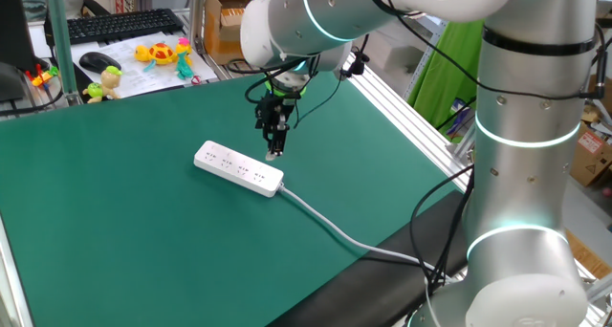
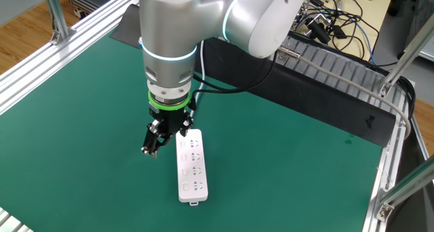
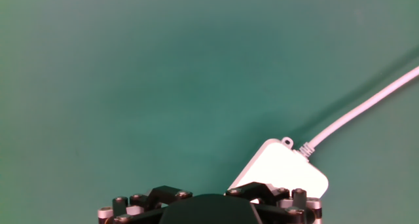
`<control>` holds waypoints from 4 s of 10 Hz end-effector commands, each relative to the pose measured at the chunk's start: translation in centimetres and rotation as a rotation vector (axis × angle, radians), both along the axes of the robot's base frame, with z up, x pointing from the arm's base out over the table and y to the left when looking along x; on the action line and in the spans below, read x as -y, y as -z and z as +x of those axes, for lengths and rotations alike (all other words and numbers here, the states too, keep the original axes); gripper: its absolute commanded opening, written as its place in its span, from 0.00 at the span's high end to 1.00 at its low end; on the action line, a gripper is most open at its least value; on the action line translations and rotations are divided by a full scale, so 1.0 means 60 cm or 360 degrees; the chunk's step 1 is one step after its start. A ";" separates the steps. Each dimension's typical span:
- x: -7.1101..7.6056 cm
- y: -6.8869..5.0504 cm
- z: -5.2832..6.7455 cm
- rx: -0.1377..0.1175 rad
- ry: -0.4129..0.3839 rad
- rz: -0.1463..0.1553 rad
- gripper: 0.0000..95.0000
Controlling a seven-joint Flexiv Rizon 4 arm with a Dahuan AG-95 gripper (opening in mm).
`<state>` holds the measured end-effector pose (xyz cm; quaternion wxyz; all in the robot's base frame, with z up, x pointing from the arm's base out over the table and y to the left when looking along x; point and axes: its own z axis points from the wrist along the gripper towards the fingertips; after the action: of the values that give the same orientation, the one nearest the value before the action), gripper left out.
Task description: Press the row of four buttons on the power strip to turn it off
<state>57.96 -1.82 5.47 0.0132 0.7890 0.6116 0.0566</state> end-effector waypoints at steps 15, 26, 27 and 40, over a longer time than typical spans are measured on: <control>-0.007 0.006 0.000 -0.0092 -0.0023 -0.0099 0.00; -0.010 0.010 0.000 -0.0112 0.0042 0.0030 0.00; -0.011 0.012 -0.001 -0.0105 0.0045 0.0031 0.00; -0.019 0.050 0.012 -0.0086 0.0045 0.0049 0.00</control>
<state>58.78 -0.62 2.35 -0.0147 0.7992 0.5992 0.0452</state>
